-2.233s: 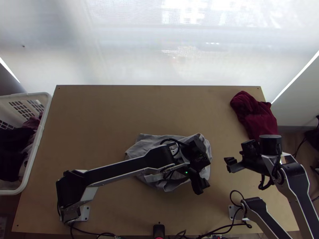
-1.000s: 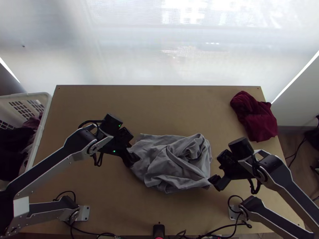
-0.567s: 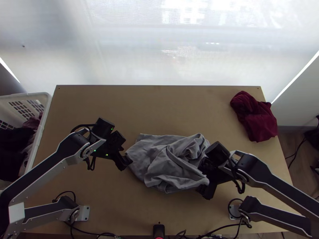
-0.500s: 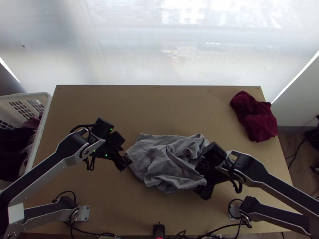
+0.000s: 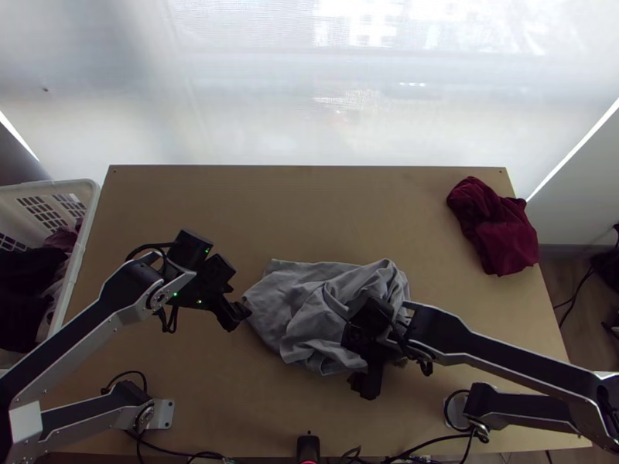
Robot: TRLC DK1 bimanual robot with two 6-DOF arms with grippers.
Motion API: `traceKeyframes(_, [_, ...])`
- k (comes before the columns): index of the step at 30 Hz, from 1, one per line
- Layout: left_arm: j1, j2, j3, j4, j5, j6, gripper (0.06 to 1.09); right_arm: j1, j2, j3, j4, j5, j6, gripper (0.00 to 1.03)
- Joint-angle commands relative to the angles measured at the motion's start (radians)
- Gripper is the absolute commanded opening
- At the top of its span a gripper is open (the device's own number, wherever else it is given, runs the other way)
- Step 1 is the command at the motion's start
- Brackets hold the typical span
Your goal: Fold the t-shirt
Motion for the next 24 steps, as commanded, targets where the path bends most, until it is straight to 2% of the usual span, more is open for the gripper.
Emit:
traceKeyframes(1, [0.022, -0.009, 0.002, -0.002, -0.002, 0.000, 1.04, 0.041, 0.090, 0.014, 0.091, 0.050, -0.036, 0.97])
traceKeyframes(5, [0.032, -0.022, -0.003, -0.008, -0.009, 0.005, 1.04, 0.039, 0.097, 0.000, 0.137, 0.102, -0.072, 0.97])
traceKeyframes(16, [0.057, -0.048, -0.027, -0.011, -0.012, 0.007, 1.04, 0.035, 0.127, -0.111, 0.277, 0.170, -0.115, 0.92])
traceKeyframes(19, [0.065, -0.055, -0.037, -0.011, -0.012, 0.008, 1.04, 0.036, 0.127, -0.128, 0.304, 0.180, -0.117, 0.86])
traceKeyframes(21, [0.069, -0.063, -0.040, -0.011, -0.012, 0.008, 1.03, 0.035, 0.122, -0.129, 0.307, 0.185, -0.117, 0.77])
traceKeyframes(24, [0.077, -0.069, -0.043, -0.014, -0.014, 0.014, 1.03, 0.035, 0.096, -0.115, 0.313, 0.188, -0.115, 0.70])
